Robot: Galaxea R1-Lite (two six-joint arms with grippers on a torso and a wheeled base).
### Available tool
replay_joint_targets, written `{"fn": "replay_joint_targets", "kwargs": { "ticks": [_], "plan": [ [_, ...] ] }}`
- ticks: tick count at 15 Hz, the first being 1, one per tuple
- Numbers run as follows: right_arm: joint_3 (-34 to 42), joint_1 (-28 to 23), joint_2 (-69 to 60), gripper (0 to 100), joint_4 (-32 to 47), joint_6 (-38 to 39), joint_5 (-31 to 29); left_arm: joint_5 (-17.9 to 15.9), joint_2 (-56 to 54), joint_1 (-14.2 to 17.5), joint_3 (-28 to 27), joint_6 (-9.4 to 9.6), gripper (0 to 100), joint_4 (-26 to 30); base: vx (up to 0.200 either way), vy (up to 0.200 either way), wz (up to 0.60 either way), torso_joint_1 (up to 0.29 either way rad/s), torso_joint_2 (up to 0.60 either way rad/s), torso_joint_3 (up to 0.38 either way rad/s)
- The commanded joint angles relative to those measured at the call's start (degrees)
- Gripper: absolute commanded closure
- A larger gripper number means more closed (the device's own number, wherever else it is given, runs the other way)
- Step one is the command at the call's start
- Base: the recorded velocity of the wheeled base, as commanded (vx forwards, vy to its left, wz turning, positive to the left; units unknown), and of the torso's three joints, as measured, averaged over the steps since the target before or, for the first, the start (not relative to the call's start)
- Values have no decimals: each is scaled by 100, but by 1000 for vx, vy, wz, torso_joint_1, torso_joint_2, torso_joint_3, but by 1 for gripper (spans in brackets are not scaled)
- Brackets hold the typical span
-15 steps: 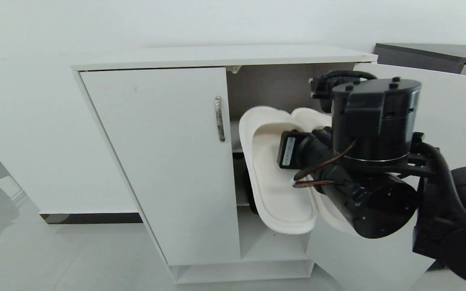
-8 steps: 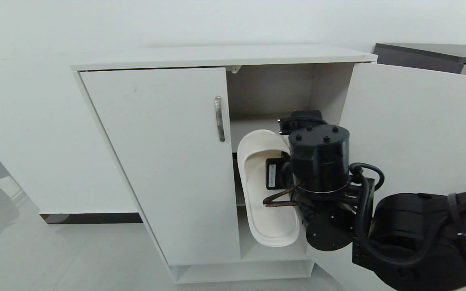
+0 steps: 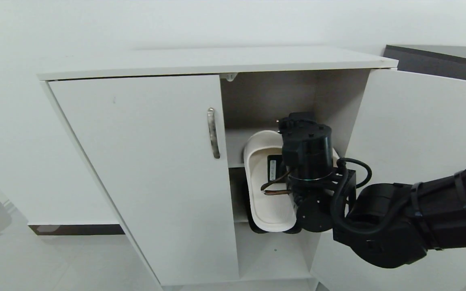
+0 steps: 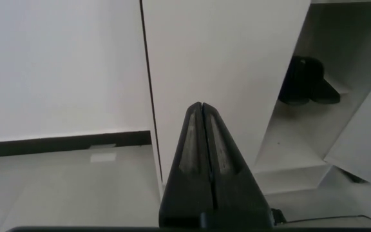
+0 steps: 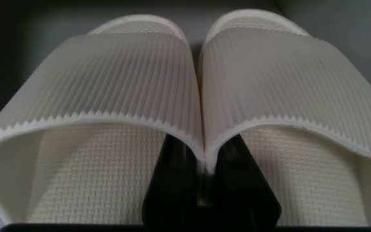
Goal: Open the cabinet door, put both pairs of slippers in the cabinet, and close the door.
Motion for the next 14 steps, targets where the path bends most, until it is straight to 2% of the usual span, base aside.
{"fn": "replay_joint_targets", "kwargs": {
  "ticks": [1,2,6,11,14],
  "plan": [
    [-431,-127,244,100,8,-95,50,1,-1,0,1,-2,100,1,200,0,0,2,7,-2],
    [-554,-179,305,100,8,-157,68,1,-1,0,1,-11,100,1,200,0,0,7,2,2],
    [-712,-408,499,100,113,-201,156,1,-1,-9,1,-29,100,1,0,0,0,0,0,0],
    [-730,-373,420,100,113,-183,156,1,-1,0,1,-38,100,1,0,0,0,0,0,0],
    [-721,-390,420,100,113,-183,156,1,-1,-9,1,-29,100,1,200,0,0,-4,4,1]
  ]
}}
